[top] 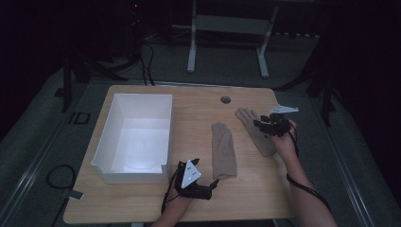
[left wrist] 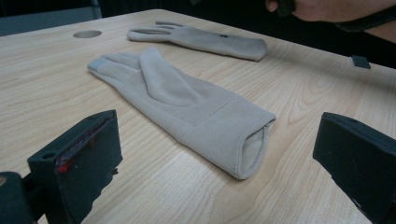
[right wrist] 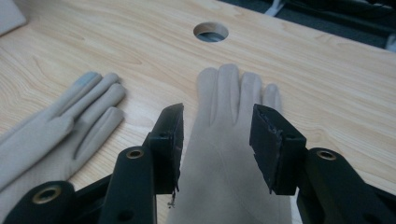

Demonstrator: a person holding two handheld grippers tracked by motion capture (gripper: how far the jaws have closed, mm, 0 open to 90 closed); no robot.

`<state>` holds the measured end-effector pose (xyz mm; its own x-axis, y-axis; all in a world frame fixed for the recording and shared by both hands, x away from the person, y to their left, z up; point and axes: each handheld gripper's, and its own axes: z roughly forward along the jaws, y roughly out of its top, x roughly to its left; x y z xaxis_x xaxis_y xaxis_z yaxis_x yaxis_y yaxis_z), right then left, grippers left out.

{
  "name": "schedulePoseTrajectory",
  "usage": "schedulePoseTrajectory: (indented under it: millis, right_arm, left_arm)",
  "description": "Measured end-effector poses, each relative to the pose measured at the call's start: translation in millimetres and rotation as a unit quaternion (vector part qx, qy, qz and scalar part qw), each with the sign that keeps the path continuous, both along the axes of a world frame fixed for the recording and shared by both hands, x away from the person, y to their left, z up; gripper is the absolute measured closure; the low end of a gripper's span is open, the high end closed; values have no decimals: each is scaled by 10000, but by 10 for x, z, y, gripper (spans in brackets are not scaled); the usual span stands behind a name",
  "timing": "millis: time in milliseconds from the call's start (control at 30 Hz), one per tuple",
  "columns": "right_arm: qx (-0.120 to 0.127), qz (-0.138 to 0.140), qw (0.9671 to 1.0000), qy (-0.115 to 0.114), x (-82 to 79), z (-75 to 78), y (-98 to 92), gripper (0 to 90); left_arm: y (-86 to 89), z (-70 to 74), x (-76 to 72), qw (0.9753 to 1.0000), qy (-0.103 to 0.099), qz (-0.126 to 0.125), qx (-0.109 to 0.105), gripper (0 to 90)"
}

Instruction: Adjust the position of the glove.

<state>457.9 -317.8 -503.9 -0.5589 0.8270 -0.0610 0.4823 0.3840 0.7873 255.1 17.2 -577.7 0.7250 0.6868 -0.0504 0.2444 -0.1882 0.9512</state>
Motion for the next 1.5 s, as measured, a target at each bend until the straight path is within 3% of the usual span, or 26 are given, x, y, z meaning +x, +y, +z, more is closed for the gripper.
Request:
schedulePoseTrajectory:
  millis: [100,267,367,533,567,733,900,1067,1200,1267,1500]
  right_arm:
    - [-207,77,9996,173,76,-171,-19,557]
    - [-101,15,9993,353,104,-342,-99,563]
    - [-211,-8,9987,464,120,-499,-132,566]
    - [93,-60,9988,473,117,-547,-202,625]
    - [179,-140,9988,436,111,-562,-223,685]
    - [121,-310,9985,439,94,-553,-199,806]
    - [80,-524,9977,433,50,-463,-126,831]
    - [443,-615,9968,268,-54,-235,-130,832]
    - [526,-800,9953,118,-148,-76,-139,833]
    - [530,-952,9940,-21,-254,59,-131,833]
    - [670,-1365,9882,-210,-521,262,-184,833]
  left_arm:
    - [5,0,4,10000,22,9,-28,14]
    - [12,0,8,10000,46,8,-51,14]
    - [6,-1,6,10000,34,15,-47,15]
    - [10,-1,8,10000,52,12,-55,14]
    - [10,-1,8,10000,53,12,-57,14]
    - [8,-1,7,10000,41,13,-49,14]
    - [9,-1,7,10000,45,20,-50,14]
    - [9,0,7,10000,47,25,-44,14]
    - [8,-1,7,10000,43,28,-45,14]
    - [7,-1,7,10000,39,34,-41,14]
    - [0,0,1,10000,12,19,-13,14]
